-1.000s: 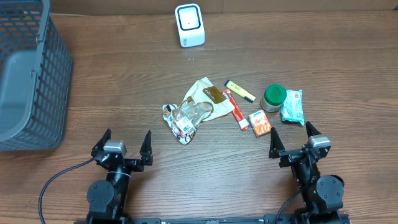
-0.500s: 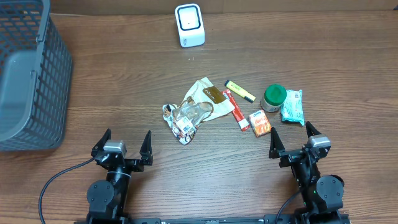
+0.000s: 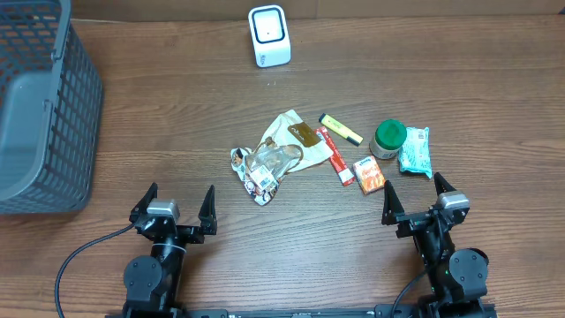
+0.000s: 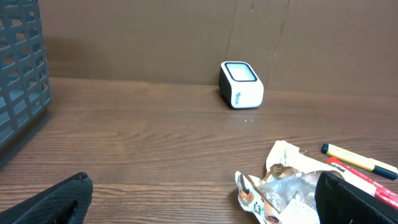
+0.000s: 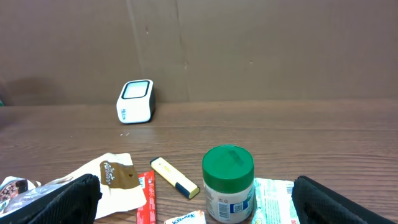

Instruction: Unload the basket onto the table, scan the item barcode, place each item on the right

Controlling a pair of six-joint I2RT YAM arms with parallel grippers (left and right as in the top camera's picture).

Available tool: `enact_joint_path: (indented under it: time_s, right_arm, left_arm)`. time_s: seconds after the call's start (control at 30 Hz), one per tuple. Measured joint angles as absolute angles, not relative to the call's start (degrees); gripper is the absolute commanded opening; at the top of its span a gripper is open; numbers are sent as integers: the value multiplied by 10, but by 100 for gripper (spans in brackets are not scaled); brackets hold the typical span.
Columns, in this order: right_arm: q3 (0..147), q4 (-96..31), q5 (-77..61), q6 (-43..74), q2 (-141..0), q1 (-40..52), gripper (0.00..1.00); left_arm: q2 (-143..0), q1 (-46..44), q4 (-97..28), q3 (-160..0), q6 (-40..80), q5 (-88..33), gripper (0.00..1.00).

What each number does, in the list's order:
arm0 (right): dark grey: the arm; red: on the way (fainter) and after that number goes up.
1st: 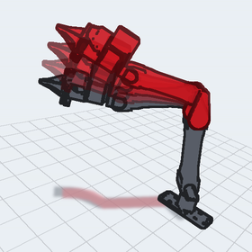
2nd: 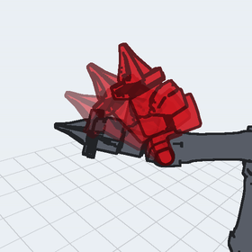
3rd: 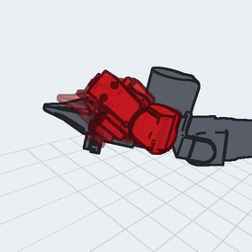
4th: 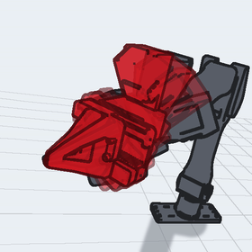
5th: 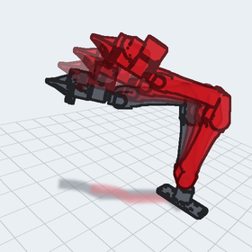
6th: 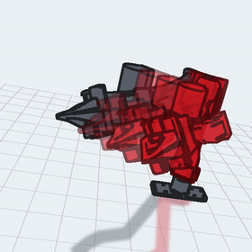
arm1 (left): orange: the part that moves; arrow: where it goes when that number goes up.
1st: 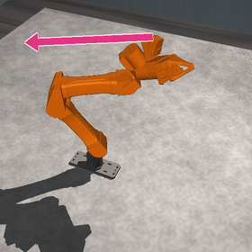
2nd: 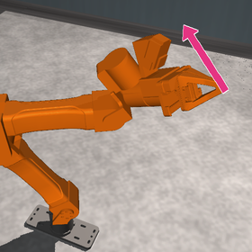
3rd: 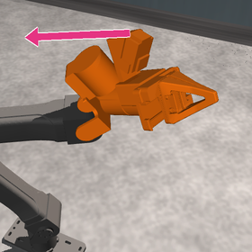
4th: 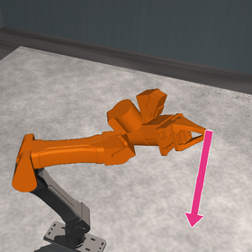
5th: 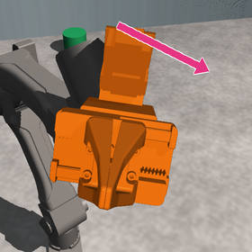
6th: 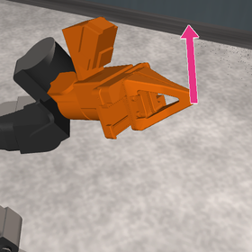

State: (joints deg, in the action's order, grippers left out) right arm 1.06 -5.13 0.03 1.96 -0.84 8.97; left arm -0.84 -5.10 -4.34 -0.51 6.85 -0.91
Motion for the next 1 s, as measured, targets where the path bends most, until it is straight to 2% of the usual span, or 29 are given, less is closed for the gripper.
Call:
enact_joint_path:
  time_s: [1.0]
  right_arm:
    - [11, -51, 0, 19, -8, 90, 100]
  left_arm:
    - [-9, -51, -43, -5, 69, -9, 100]
